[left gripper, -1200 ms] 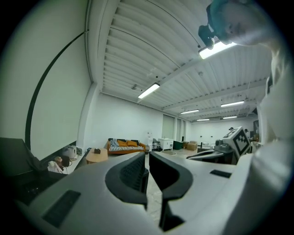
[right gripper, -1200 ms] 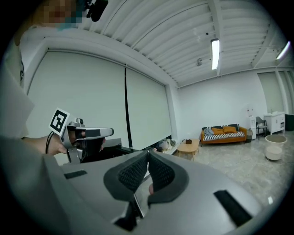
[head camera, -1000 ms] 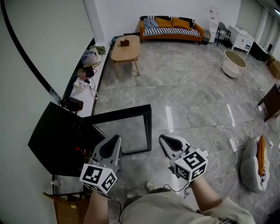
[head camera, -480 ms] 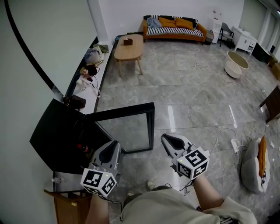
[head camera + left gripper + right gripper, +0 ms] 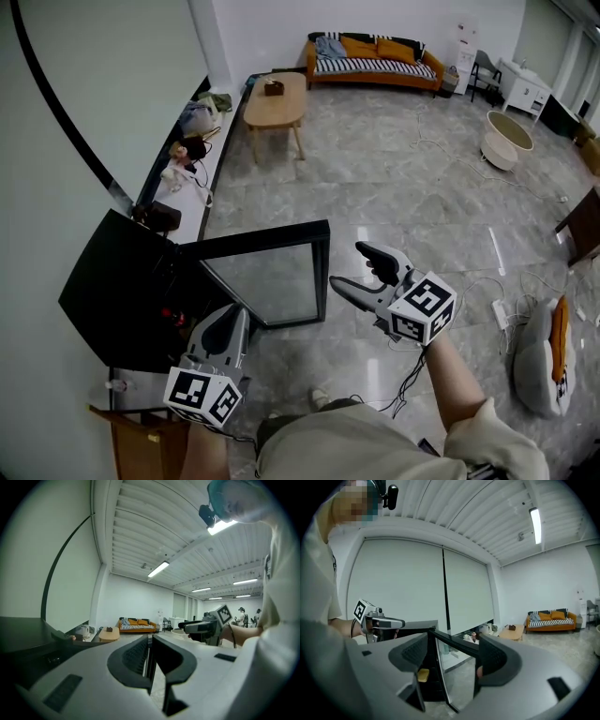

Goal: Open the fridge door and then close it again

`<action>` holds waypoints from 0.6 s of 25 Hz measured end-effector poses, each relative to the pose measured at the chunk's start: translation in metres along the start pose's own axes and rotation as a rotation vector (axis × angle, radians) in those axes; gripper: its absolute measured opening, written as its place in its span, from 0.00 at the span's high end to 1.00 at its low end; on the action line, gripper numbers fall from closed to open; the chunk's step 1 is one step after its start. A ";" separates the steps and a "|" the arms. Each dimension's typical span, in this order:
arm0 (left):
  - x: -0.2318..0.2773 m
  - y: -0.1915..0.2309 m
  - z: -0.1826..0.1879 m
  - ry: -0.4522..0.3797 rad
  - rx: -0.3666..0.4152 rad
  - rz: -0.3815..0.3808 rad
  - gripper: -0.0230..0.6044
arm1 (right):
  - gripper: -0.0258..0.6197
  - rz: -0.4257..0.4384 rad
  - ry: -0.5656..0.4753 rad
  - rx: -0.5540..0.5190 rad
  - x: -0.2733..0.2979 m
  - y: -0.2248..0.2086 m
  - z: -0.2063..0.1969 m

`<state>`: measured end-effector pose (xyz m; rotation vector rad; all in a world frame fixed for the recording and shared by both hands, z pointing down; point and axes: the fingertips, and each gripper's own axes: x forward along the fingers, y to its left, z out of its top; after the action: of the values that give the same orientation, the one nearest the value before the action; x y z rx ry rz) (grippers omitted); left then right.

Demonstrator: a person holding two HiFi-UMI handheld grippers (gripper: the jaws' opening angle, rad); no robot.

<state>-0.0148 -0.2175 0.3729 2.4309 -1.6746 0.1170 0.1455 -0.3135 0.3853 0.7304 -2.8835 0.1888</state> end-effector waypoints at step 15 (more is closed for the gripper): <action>-0.002 0.028 -0.006 0.008 -0.019 0.043 0.92 | 0.45 0.133 0.089 -0.023 0.074 -0.063 -0.025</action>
<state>-0.0415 -0.2240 0.3818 2.3785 -1.7168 0.1158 0.1147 -0.3985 0.4291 0.5133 -2.8452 0.1988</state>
